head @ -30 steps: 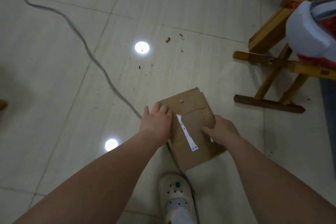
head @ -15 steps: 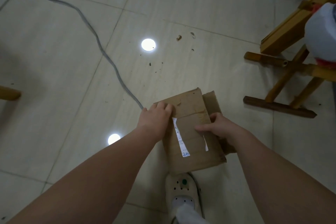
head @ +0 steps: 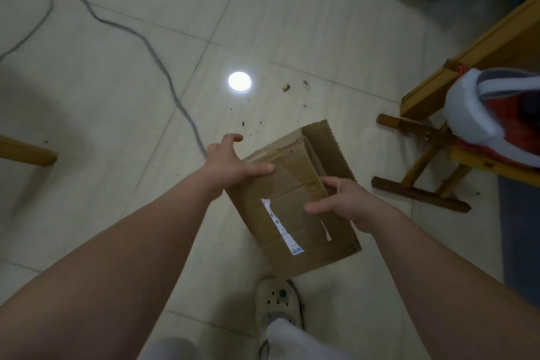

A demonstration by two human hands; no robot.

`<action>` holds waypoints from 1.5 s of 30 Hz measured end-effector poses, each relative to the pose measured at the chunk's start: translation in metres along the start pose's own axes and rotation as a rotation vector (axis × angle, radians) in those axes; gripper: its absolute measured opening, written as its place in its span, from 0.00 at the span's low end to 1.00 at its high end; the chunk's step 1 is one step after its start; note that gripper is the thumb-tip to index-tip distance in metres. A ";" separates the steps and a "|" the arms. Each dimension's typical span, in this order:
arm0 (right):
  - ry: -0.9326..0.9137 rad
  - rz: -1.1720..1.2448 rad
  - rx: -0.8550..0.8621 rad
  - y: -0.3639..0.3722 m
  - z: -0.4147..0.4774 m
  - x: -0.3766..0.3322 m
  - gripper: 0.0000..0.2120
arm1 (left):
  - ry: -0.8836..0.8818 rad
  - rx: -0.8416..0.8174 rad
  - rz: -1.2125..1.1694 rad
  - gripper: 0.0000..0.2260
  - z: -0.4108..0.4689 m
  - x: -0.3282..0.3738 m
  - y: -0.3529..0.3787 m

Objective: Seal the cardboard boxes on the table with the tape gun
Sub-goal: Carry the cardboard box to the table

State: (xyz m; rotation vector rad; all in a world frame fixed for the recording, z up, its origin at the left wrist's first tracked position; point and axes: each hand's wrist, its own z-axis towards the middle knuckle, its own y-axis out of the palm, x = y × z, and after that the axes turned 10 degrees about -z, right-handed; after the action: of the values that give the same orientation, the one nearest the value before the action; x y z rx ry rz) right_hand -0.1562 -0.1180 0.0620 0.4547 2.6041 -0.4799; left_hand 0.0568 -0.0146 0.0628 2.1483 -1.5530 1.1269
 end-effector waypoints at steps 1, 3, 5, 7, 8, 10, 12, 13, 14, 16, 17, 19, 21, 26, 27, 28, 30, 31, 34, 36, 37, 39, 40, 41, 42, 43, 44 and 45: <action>-0.021 0.018 -0.017 -0.008 -0.016 -0.012 0.35 | -0.054 -0.048 -0.130 0.49 -0.012 0.017 -0.010; -0.066 0.055 -0.057 -0.025 -0.051 -0.040 0.30 | -0.101 -0.116 -0.342 0.55 -0.039 0.054 -0.032; -0.107 0.085 -0.083 -0.042 -0.090 -0.072 0.24 | -0.082 -0.115 -0.487 0.56 -0.067 0.093 -0.053; -0.142 0.146 -0.090 -0.058 -0.130 -0.107 0.21 | -0.036 -0.105 -0.588 0.53 -0.097 0.132 -0.072; -0.160 0.189 -0.092 -0.065 -0.150 -0.126 0.22 | -0.020 -0.108 -0.616 0.50 -0.114 0.153 -0.081; -0.205 0.253 -0.110 -0.078 -0.192 -0.165 0.24 | 0.007 -0.114 -0.632 0.42 -0.150 0.196 -0.098; -0.251 0.271 -0.123 -0.091 -0.234 -0.204 0.24 | 0.044 -0.099 -0.629 0.37 -0.189 0.241 -0.114; -0.270 0.271 -0.124 -0.098 -0.253 -0.223 0.25 | 0.057 -0.094 -0.633 0.37 -0.208 0.262 -0.123; -0.292 0.268 -0.125 -0.104 -0.272 -0.240 0.26 | 0.067 -0.086 -0.640 0.38 -0.226 0.283 -0.132; -0.332 0.258 -0.132 -0.117 -0.310 -0.274 0.28 | 0.084 -0.052 -0.665 0.39 -0.260 0.322 -0.150; -0.349 0.258 -0.140 -0.123 -0.328 -0.289 0.27 | 0.085 -0.032 -0.679 0.40 -0.276 0.340 -0.158; -0.386 0.263 -0.153 -0.132 -0.362 -0.318 0.25 | 0.083 0.015 -0.691 0.43 -0.305 0.374 -0.173; -0.420 0.264 -0.152 -0.139 -0.393 -0.345 0.24 | 0.085 0.067 -0.690 0.42 -0.333 0.407 -0.185; -0.457 0.316 -0.127 -0.144 -0.453 -0.405 0.24 | 0.124 0.225 -0.697 0.24 -0.388 0.460 -0.214; -0.452 0.339 -0.124 -0.142 -0.462 -0.415 0.23 | 0.128 0.247 -0.701 0.23 -0.398 0.467 -0.220; -0.451 0.361 -0.123 -0.140 -0.469 -0.424 0.22 | 0.116 0.270 -0.721 0.23 -0.405 0.474 -0.226; -0.458 0.401 -0.138 -0.137 -0.480 -0.441 0.20 | 0.091 0.296 -0.743 0.22 -0.417 0.484 -0.238; -0.462 0.416 -0.152 -0.135 -0.484 -0.448 0.20 | 0.103 0.310 -0.740 0.22 -0.423 0.488 -0.244; -0.461 0.431 -0.174 -0.130 -0.489 -0.467 0.20 | 0.136 0.368 -0.713 0.26 -0.428 0.492 -0.260; -0.455 0.435 -0.171 -0.127 -0.488 -0.477 0.20 | 0.154 0.386 -0.709 0.24 -0.432 0.494 -0.268; -0.450 0.437 -0.166 -0.126 -0.487 -0.483 0.20 | 0.154 0.391 -0.705 0.23 -0.433 0.494 -0.272; -0.430 0.437 -0.157 -0.123 -0.485 -0.493 0.19 | 0.149 0.388 -0.693 0.20 -0.434 0.495 -0.281; -0.422 0.437 -0.153 -0.122 -0.484 -0.499 0.19 | 0.156 0.391 -0.684 0.17 -0.436 0.496 -0.285; -0.413 0.440 -0.142 -0.120 -0.482 -0.506 0.19 | 0.166 0.395 -0.673 0.15 -0.435 0.497 -0.291; -0.400 0.443 -0.129 -0.118 -0.480 -0.513 0.19 | 0.172 0.385 -0.658 0.15 -0.434 0.498 -0.298; -0.387 0.446 -0.113 -0.117 -0.476 -0.520 0.20 | 0.179 0.367 -0.628 0.18 -0.432 0.500 -0.305; -0.377 0.449 -0.102 -0.116 -0.472 -0.528 0.20 | 0.186 0.355 -0.599 0.22 -0.429 0.501 -0.313; -0.370 0.455 -0.093 -0.114 -0.468 -0.536 0.20 | 0.183 0.354 -0.573 0.28 -0.427 0.503 -0.320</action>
State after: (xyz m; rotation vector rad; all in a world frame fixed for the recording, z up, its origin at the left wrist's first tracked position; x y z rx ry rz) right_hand 0.0793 -0.1554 0.7420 0.8143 2.0742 -0.2552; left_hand 0.2211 0.0240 0.7766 2.3908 -0.6194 1.3985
